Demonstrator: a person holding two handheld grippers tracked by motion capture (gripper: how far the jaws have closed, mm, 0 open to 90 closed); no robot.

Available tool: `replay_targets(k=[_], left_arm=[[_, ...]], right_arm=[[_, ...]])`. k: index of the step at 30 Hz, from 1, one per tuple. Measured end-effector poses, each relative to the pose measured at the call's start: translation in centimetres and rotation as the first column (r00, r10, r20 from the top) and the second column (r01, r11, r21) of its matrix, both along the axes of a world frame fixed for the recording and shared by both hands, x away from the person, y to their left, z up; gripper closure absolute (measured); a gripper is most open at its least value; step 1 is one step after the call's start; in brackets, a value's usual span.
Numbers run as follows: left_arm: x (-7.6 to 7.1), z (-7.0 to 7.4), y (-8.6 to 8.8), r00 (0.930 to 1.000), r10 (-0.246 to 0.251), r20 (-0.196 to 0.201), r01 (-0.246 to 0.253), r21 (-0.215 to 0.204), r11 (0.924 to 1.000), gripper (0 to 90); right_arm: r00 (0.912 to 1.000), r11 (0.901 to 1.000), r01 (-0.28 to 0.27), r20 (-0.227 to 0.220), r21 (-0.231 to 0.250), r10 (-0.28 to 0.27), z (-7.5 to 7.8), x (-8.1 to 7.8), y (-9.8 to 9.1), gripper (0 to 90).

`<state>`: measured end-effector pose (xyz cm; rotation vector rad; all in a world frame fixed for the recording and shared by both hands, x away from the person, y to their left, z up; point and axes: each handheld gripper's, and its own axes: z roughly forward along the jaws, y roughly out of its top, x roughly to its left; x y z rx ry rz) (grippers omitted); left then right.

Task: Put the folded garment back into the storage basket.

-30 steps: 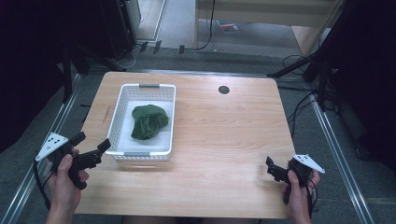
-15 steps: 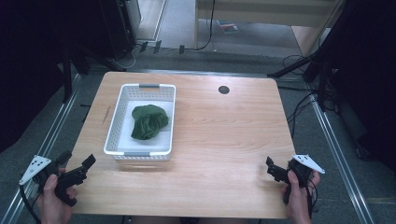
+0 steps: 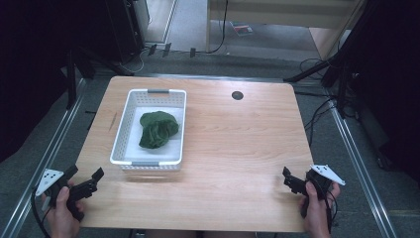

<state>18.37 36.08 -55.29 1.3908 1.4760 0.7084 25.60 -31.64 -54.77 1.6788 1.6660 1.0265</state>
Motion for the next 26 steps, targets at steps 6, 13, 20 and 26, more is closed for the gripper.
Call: replay_targets(k=[6, 13, 20, 26], left_arm=[[0.27, -0.05, -0.04, 1.0, 0.005, 0.0, -0.005, -0.006, 1.0, 0.0], [0.21, 0.0, -0.19, 0.9999, 0.016, -0.006, -0.016, 0.022, 0.9996, 0.0], [0.43, -0.04, -0.03, 0.9992, 0.034, -0.021, -0.034, 0.004, 0.9994, 0.0], [0.33, -0.18, 0.7, 0.999, 0.041, -0.02, -0.042, -0.063, 0.9971, 0.0]], right_arm=[[1.0, 1.0, -0.002, 0.001, 0.005, 0.002, -0.01, 0.01, -0.05, 0.0], [1.0, 1.0, 0.008, -0.004, 0.005, -0.008, -0.02, -0.08, -0.1, 0.0], [0.9999, 0.9999, 0.011, -0.009, 0.012, -0.011, -0.03, -0.08, -0.22, 0.0], [0.9998, 0.9999, 0.015, -0.011, -0.004, -0.015, -0.02, -0.06, -0.04, 0.0]])
